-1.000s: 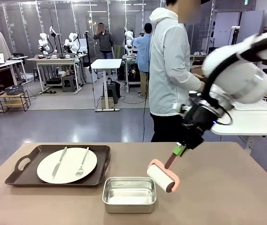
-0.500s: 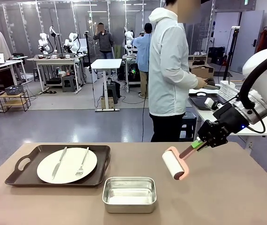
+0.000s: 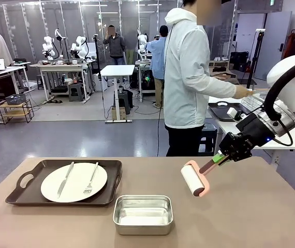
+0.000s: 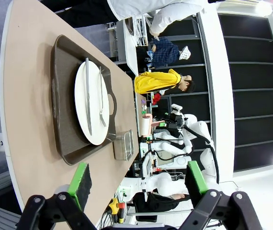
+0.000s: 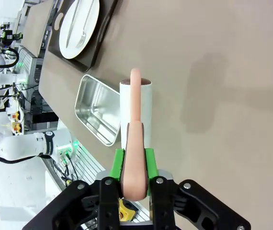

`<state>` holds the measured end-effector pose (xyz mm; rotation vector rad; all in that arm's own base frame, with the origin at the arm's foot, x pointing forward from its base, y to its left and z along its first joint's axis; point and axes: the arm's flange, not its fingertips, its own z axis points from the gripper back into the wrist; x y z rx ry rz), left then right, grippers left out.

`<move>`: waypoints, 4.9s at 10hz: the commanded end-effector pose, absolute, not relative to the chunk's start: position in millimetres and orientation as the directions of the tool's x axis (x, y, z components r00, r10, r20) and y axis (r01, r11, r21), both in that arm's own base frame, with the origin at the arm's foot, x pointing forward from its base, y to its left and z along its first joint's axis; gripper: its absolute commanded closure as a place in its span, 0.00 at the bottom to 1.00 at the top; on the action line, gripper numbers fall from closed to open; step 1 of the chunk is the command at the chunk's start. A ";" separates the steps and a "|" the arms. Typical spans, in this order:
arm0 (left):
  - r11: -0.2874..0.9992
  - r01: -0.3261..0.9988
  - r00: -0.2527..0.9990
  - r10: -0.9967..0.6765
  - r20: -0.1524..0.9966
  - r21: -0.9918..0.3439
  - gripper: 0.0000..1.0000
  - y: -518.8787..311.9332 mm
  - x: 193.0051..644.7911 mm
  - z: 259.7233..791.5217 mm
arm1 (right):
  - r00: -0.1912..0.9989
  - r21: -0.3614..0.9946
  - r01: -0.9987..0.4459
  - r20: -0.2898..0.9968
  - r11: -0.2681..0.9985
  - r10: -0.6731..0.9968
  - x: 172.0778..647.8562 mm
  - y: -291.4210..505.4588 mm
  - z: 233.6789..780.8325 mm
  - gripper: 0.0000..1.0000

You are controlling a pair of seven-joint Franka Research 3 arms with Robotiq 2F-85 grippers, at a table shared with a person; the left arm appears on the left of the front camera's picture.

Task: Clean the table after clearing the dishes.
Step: When the left (or right) Handle tray is removed, use the left hand (or right hand) to clean the left (or right) side of the table with the Lint Roller.

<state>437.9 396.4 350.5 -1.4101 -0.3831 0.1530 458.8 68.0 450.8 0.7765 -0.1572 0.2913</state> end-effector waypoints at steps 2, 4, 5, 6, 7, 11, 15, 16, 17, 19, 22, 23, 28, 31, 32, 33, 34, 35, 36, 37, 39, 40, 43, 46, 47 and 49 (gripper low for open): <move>0.167 0.125 0.927 0.332 0.175 -0.978 0.00 398.0 436.2 352.1 | 0.952 0.674 -0.304 0.240 0.673 0.190 454.4 69.0 454.4 0.98; 0.167 0.125 0.927 0.332 0.175 -0.978 0.00 398.0 436.2 352.1 | 0.952 0.674 -0.304 0.240 0.673 0.190 454.4 69.0 454.4 0.98; 0.167 0.125 0.927 0.332 0.175 -0.978 0.00 398.0 436.2 352.1 | 0.952 0.674 -0.304 0.240 0.673 0.190 454.4 69.0 454.4 0.98; 0.167 0.125 0.927 0.332 0.175 -0.978 0.00 398.0 436.2 352.1 | 0.952 0.674 -0.304 0.240 0.673 0.190 454.4 69.0 454.4 0.98; 0.167 0.125 0.927 0.332 0.175 -0.978 0.00 398.0 436.2 352.1 | 0.952 0.674 -0.304 0.240 0.673 0.190 454.4 69.0 454.4 0.98; 0.167 0.125 0.927 0.332 0.175 -0.978 0.00 398.0 436.2 352.1 | 0.948 0.666 -0.315 0.245 0.676 0.201 458.7 68.1 450.9 0.79; 0.167 0.125 0.927 0.332 0.175 -0.978 0.00 398.0 436.2 352.1 | 0.975 0.719 -0.031 0.176 0.694 -0.138 500.2 72.3 452.1 0.79; 0.167 0.125 0.927 0.332 0.175 -0.978 0.00 398.0 436.2 352.1 | 0.979 0.710 -0.005 0.148 0.704 -0.142 507.4 77.4 446.8 0.79; 0.167 0.125 0.927 0.332 0.175 -0.978 0.00 398.0 436.2 352.1 | 0.983 0.697 0.014 0.121 0.717 -0.137 512.8 82.3 436.4 0.79; 0.167 0.125 0.927 0.332 0.175 -0.978 0.00 398.0 436.2 352.1 | 0.983 0.693 0.043 0.099 0.720 -0.154 519.6 88.9 420.5 0.79; 0.167 0.125 0.927 0.332 0.175 -0.978 0.00 398.0 436.2 352.1 | 0.979 0.639 0.045 0.123 0.768 -0.160 524.1 103.9 387.5 0.79; 0.167 0.125 0.927 0.332 0.175 -0.978 0.00 398.0 436.2 352.1 | 0.976 0.648 0.061 0.122 0.759 -0.183 526.5 106.0 375.6 0.79; 0.167 0.125 0.927 0.332 0.175 -0.978 0.00 398.0 436.2 352.1 | 0.959 0.659 0.148 0.086 0.738 -0.269 522.8 60.4 337.2 0.79; 0.167 0.125 0.927 0.332 0.175 -0.978 0.00 398.0 436.2 352.1 | 0.949 0.660 0.170 0.092 0.732 -0.303 517.3 0.1 322.6 0.79; 0.167 0.125 0.927 0.332 0.175 -0.978 0.00 398.0 436.2 352.1 | 0.948 0.643 0.165 0.107 0.748 -0.301 516.4 -21.0 320.0 0.79; 0.167 0.125 0.927 0.332 0.175 -0.978 0.00 398.0 436.2 352.1 | 0.945 0.633 0.168 0.116 0.756 -0.307 515.6 -45.5 318.6 0.79; 0.167 0.125 0.927 0.332 0.175 -0.978 0.00 398.0 436.2 352.1 | 0.942 0.618 0.175 0.121 0.767 -0.313 515.1 -65.1 318.7 0.79; 0.167 0.125 0.927 0.332 0.175 -0.978 0.00 398.0 436.2 352.1 | 0.941 0.599 0.175 0.131 0.782 -0.311 513.9 -82.3 319.7 0.79; 0.167 0.125 0.927 0.332 0.175 -0.978 0.00 398.0 436.2 352.1 | 0.941 0.575 0.181 0.136 0.798 -0.311 512.5 -97.2 321.8 0.79; 0.167 0.125 0.927 0.332 0.175 -0.978 0.00 398.0 436.2 352.1 | 0.941 0.538 0.184 0.145 0.822 -0.305 510.7 -110.6 325.0 0.79; 0.167 0.125 0.927 0.332 0.175 -0.978 0.00 398.0 436.2 352.1 | 0.938 0.462 0.197 0.167 0.865 -0.303 505.6 -130.6 340.7 0.79; 0.167 0.125 0.927 0.332 0.175 -0.978 0.00 398.0 436.2 352.1 | 0.941 0.405 0.193 0.181 0.894 -0.285 501.6 -133.7 351.7 0.79; 0.167 0.125 0.927 0.332 0.175 -0.978 0.00 398.0 436.2 352.1 | 0.942 0.319 0.181 0.215 0.930 -0.258 491.8 -127.6 394.0 0.79; 0.167 0.125 0.927 0.332 0.175 -0.978 0.00 398.0 436.2 352.1 | 0.944 0.329 0.098 0.267 0.939 -0.192 479.1 -97.9 457.4 0.79; 0.167 0.125 0.927 0.332 0.175 -0.978 0.00 398.0 436.2 352.1 | 0.937 0.305 0.070 0.306 0.950 -0.167 471.7 -90.5 482.0 0.79; 0.167 0.125 0.927 0.332 0.175 -0.978 0.00 398.0 436.2 352.1 | 0.927 0.251 0.023 0.358 0.968 -0.115 453.5 -72.2 521.8 0.79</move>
